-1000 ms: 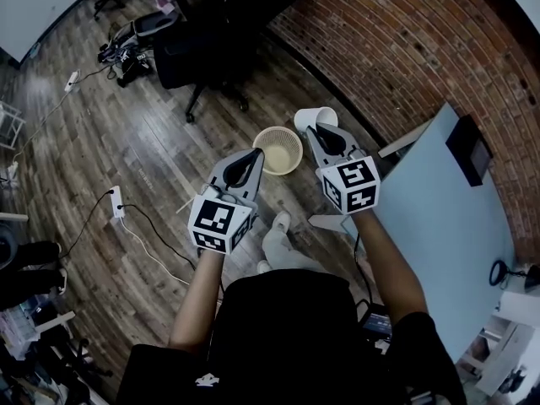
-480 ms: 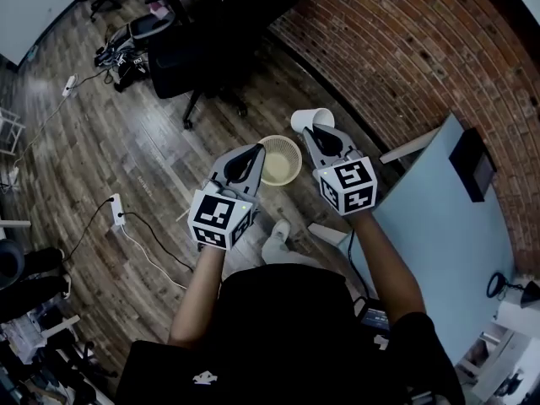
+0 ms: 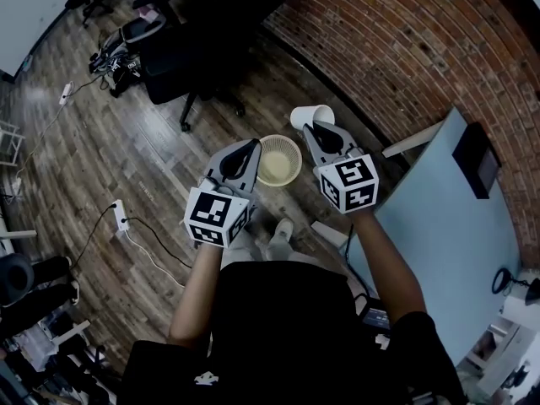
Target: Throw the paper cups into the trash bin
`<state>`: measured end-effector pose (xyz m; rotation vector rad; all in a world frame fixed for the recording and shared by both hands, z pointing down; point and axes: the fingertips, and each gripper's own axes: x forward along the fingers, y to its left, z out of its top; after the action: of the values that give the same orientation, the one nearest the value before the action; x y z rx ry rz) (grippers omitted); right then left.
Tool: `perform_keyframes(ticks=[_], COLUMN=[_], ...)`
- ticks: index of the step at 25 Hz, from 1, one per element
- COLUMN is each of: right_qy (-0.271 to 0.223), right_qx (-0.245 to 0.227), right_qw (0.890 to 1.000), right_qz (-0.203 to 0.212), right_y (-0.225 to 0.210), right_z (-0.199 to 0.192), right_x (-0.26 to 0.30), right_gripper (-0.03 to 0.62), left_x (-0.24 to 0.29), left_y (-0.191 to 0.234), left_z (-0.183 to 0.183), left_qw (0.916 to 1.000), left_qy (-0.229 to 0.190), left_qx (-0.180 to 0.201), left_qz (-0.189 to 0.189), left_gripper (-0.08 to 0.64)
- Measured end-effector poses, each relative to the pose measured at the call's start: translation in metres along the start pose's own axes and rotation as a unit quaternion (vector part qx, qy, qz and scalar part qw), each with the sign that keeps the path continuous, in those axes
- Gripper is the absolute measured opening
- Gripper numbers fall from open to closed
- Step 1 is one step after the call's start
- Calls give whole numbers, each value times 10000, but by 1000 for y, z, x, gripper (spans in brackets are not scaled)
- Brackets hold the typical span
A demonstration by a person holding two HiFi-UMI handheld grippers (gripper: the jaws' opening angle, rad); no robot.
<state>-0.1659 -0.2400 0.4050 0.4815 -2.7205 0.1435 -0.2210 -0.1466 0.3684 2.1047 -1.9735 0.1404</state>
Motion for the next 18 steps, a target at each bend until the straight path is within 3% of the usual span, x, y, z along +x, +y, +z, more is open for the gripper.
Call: perform_keyframes(ticks=[6,18], right_qy=[116,308], right_qx=[191,779], right_qw=[9996,9925], right_qz=[-177,-886], right_y=[-9,-11], right_z=[-9,-30], right_x=[11,60], right_gripper=[28,28], left_x=[20,53], left_y=[14,62], left_z=[0,-24], left_qw=[9997,9917], left_qy=[90,573], left_qx=[19,109], left_qz=[-231,-1148], left_gripper=[0,0])
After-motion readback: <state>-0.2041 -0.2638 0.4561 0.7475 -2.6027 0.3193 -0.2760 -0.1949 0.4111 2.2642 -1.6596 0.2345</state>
